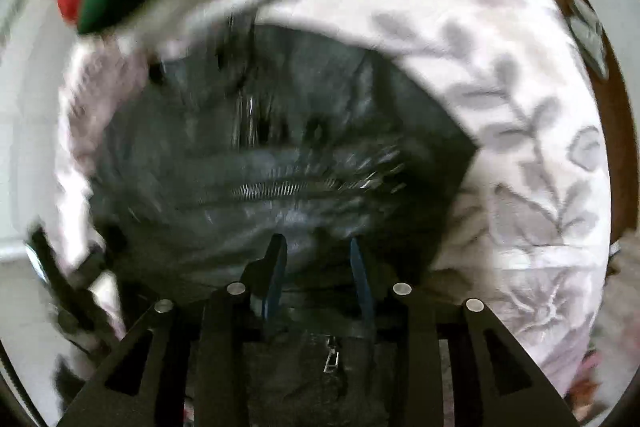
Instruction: Fold large clothes
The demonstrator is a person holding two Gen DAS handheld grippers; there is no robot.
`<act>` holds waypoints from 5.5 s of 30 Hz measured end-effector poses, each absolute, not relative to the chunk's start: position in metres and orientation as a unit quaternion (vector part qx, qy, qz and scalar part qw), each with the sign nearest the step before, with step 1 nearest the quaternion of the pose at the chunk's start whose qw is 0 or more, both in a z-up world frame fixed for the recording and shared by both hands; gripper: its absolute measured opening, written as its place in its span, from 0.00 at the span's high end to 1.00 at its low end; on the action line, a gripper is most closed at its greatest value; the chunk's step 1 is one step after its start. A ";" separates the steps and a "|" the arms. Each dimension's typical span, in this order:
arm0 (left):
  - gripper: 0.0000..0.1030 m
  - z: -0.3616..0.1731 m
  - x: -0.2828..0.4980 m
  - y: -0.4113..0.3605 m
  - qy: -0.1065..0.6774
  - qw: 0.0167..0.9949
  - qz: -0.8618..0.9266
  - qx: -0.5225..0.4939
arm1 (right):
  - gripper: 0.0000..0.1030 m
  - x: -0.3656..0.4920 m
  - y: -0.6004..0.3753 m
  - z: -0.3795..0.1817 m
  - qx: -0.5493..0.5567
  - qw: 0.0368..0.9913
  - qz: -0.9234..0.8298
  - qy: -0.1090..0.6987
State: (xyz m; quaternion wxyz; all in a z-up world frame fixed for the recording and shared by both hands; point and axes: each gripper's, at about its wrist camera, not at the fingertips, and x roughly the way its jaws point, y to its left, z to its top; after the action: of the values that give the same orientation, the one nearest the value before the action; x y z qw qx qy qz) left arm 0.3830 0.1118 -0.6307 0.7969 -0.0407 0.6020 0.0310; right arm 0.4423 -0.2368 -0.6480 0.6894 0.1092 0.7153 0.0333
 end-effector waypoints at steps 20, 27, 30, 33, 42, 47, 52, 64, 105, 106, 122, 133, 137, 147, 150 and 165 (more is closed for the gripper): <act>0.00 -0.647 0.394 0.124 0.594 0.802 -0.002 -0.063 | 0.66 0.452 -0.215 -0.699 0.056 0.680 -0.005 0.731; 0.00 -0.612 0.379 0.108 0.572 0.819 0.044 -0.009 | 0.64 0.457 -0.239 -0.683 0.072 0.664 0.040 0.743; 0.00 -0.586 0.361 0.088 0.553 0.831 0.064 0.025 | 0.55 0.451 -0.263 -0.660 0.120 0.661 0.086 0.736; 0.00 -0.562 0.333 0.048 0.542 0.832 0.088 0.081 | 0.48 0.439 -0.298 -0.635 0.158 0.655 0.121 0.729; 0.00 -0.556 0.192 -0.147 0.595 0.769 0.075 0.222 | 0.36 0.366 -0.434 -0.596 0.123 0.616 0.138 0.766; 0.00 -0.591 0.115 -0.259 0.595 0.739 0.033 0.313 | 0.36 0.339 -0.530 -0.606 0.161 0.607 0.096 0.772; 0.00 -0.653 0.108 -0.301 0.612 0.703 0.014 0.361 | 0.36 0.341 -0.580 -0.628 0.227 0.599 0.078 0.764; 0.95 -0.597 0.161 -0.217 0.612 0.765 0.024 0.200 | 0.35 0.455 -0.431 -0.746 0.435 0.492 0.261 0.708; 0.87 -0.628 0.209 0.176 0.623 0.744 -0.003 -0.243 | 0.58 0.545 0.074 -0.645 0.167 0.575 0.186 0.780; 0.83 -0.623 0.209 0.178 0.623 0.743 0.000 -0.243 | 0.56 0.545 0.070 -0.632 0.187 0.566 0.217 0.773; 0.21 -0.576 0.247 0.166 0.609 0.760 0.050 -0.219 | 0.63 0.580 0.083 -0.680 0.082 0.606 0.253 0.750; 0.21 -0.578 0.342 0.165 0.602 0.760 0.080 -0.231 | 0.63 0.582 -0.001 -0.609 0.109 0.610 0.294 0.727; 0.18 -0.613 0.377 0.170 0.621 0.740 0.113 -0.232 | 0.63 0.568 -0.016 -0.624 0.065 0.607 0.279 0.742; 0.00 -0.653 0.377 0.186 0.622 0.736 0.106 -0.246 | 0.63 0.537 0.023 -0.681 -0.016 0.569 0.276 0.774; 0.00 -0.656 0.382 0.187 0.624 0.735 0.108 -0.242 | 0.63 0.540 0.039 -0.697 -0.039 0.575 0.259 0.776; 0.00 -0.647 0.358 0.193 0.606 0.748 0.088 -0.257 | 0.30 0.611 -0.138 -0.661 0.120 0.648 0.283 0.697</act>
State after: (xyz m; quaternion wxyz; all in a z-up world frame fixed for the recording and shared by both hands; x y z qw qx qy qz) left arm 0.3578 0.1934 -0.6470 0.7479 -0.2572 0.6057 0.0877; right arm 0.6111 -0.1379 -0.6614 0.6480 0.1202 0.6970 0.2828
